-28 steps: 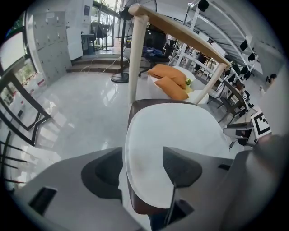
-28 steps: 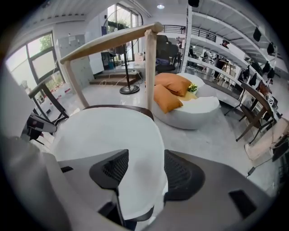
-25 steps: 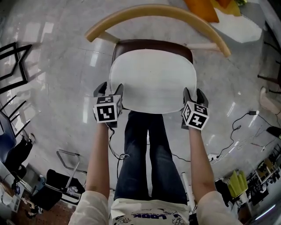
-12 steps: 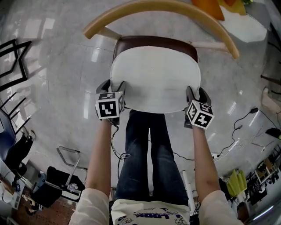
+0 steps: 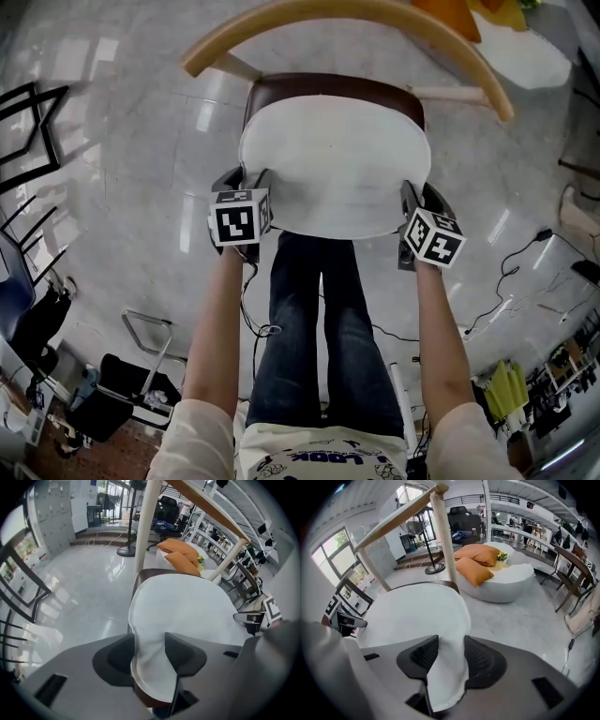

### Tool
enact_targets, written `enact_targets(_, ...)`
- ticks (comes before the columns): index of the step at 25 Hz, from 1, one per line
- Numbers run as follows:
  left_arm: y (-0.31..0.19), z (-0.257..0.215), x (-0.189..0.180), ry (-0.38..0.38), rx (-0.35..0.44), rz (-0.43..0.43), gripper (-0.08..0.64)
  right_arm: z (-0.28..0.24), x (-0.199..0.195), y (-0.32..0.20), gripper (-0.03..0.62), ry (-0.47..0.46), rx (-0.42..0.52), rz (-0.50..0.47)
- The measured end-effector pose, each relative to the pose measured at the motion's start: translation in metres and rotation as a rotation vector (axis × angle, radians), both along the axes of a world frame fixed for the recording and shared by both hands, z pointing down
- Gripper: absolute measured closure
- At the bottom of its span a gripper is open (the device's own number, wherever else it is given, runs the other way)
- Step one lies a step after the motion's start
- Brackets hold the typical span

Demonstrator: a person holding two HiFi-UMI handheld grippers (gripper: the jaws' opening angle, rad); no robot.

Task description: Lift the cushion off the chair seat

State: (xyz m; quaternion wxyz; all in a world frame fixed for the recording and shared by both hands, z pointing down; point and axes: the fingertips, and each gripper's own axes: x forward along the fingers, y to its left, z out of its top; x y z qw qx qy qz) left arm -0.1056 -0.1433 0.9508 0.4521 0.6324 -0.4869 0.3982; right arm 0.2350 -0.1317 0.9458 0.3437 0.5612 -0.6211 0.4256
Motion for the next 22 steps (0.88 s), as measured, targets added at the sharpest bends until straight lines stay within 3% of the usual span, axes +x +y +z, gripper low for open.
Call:
enact_targets(3,0.001,-0.004,0.001,-0.053,-0.001,0.009,0.37,-0.007,0.0,0.0,0.431,0.077,0.018,-0.014)
enact_targets(5,0.002,-0.008,0.001,-0.075,-0.004,0.008,0.398,-0.013,0.001,0.001,0.491,0.122,0.024,-0.01)
enact_targets(9,0.003,-0.019,-0.004,-0.097,0.003,0.005,0.519,-0.027,0.0,0.001,0.534,0.115,0.03,-0.002)
enact_targets(16,0.005,-0.066,0.001,-0.104,0.035,0.035,0.531,-0.082,-0.004,0.003,0.538,0.103,0.086,0.004)
enact_targets(22,0.013,-0.143,0.0,-0.101,0.114,0.044,0.531,-0.162,-0.004,0.011,0.538,0.094,0.167,0.014)
